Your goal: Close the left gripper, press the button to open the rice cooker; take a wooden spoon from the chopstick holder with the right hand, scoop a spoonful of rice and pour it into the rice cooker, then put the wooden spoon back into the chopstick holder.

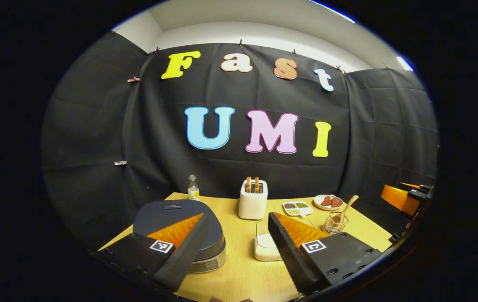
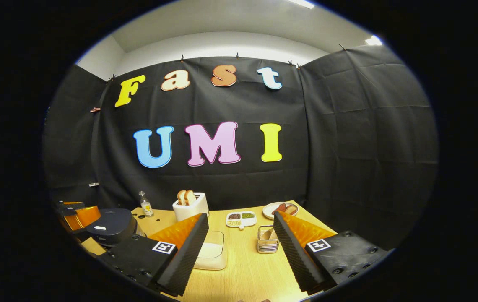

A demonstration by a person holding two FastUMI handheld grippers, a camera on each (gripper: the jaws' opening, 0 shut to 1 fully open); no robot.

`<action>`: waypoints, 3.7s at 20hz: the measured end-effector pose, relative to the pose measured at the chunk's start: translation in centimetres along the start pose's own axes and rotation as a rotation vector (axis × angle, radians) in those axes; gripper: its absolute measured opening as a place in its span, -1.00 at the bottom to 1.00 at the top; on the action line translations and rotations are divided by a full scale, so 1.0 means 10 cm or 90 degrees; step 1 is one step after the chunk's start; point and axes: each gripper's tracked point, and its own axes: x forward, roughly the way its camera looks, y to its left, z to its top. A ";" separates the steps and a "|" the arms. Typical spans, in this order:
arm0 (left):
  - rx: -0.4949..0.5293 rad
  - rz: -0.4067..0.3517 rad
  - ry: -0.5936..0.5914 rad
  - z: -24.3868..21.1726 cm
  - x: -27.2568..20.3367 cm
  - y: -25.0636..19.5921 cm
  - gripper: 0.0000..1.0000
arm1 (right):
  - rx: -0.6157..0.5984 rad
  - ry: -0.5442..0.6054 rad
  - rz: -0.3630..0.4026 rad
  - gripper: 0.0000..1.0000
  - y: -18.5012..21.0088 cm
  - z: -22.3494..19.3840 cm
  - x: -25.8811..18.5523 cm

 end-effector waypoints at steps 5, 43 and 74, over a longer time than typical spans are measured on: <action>-0.007 0.010 0.012 -0.02 0.06 0.01 0.90 | -0.004 0.002 0.000 0.95 -0.01 -0.02 0.08; -0.134 0.088 0.273 -0.95 0.60 1.22 -0.90 | 0.006 0.084 -0.045 0.95 -0.37 -0.42 0.03; -0.066 0.241 0.037 0.16 0.36 0.27 0.95 | 0.058 0.185 -0.012 0.97 -1.20 -0.79 1.72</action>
